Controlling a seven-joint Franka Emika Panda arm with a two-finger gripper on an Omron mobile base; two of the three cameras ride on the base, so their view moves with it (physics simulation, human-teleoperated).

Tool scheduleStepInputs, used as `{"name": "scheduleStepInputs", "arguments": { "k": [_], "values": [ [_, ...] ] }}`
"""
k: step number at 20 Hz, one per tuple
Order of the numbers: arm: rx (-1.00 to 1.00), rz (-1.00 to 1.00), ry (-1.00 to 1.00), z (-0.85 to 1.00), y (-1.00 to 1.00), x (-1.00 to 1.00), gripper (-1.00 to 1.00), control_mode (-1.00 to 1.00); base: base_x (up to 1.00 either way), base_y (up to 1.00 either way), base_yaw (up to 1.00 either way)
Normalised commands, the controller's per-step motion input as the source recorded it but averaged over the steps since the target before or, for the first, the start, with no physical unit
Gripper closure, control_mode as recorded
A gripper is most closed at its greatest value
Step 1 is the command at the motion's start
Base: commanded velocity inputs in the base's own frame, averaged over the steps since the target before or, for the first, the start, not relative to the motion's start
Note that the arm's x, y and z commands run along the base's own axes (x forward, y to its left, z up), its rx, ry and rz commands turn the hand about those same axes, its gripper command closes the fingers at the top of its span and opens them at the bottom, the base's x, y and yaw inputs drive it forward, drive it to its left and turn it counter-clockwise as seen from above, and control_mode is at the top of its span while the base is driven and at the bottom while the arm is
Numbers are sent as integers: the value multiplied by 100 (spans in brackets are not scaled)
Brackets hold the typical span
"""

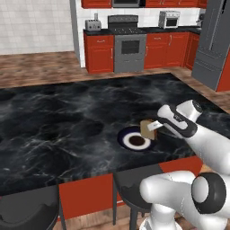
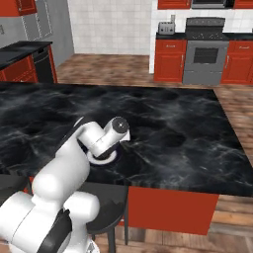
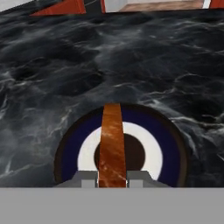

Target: Start the toaster. Once the lever pops up, take the bread to the plate on the dining counter.

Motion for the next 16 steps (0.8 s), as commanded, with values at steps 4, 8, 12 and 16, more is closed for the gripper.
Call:
{"name": "scheduleStepInputs", "arguments": {
  "k": [4, 8, 12, 16],
  "values": [
    [0, 0, 0, -16, 31, 26, 100, -100, 0, 0, 0],
    [0, 0, 0, -14, 30, 14, 100, -100, 0, 0, 0],
    [3, 0, 0, -29, 13, 23, 100, -100, 0, 0, 0],
    [4, 0, 0, -40, 0, 25, 100, -100, 0, 0, 0]
  ]
}}
